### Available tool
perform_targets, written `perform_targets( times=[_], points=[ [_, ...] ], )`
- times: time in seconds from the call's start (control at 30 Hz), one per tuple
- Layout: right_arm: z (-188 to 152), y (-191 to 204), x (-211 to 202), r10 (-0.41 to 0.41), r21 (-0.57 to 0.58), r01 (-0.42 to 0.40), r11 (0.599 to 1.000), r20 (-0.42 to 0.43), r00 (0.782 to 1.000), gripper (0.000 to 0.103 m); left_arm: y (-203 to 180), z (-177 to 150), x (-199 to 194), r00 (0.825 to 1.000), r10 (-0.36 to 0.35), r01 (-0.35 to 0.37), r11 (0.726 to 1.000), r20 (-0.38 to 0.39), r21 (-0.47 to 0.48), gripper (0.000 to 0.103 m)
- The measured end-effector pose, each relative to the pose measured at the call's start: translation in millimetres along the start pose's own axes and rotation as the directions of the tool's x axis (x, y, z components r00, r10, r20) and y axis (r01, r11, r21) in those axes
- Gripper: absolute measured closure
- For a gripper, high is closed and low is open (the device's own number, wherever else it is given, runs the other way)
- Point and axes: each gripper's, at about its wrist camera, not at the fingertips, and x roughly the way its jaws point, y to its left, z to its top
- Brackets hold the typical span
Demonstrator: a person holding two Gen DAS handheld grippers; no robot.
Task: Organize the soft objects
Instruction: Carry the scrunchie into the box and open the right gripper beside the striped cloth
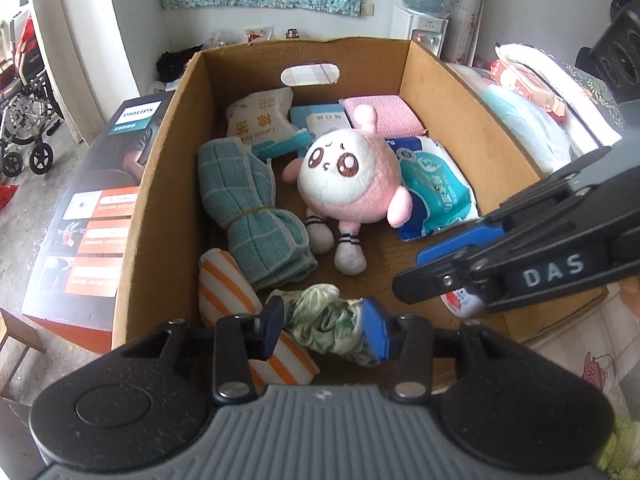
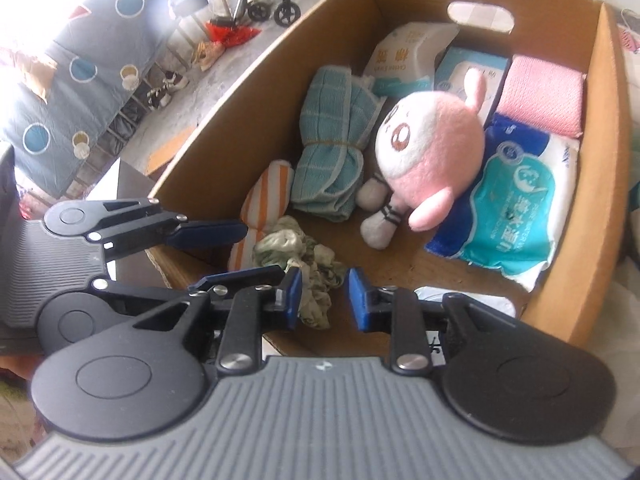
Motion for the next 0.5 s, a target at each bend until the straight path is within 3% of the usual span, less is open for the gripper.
perform_targets(
  times=[0.5],
  points=[
    [-14, -40, -69, 0.029, 0.114, -0.051, 0.992, 0.186, 0.982, 0.073, -16, 13, 36, 0.996, -0.069, 0.067, 0.996, -0.050, -0.054, 0.060]
  ],
)
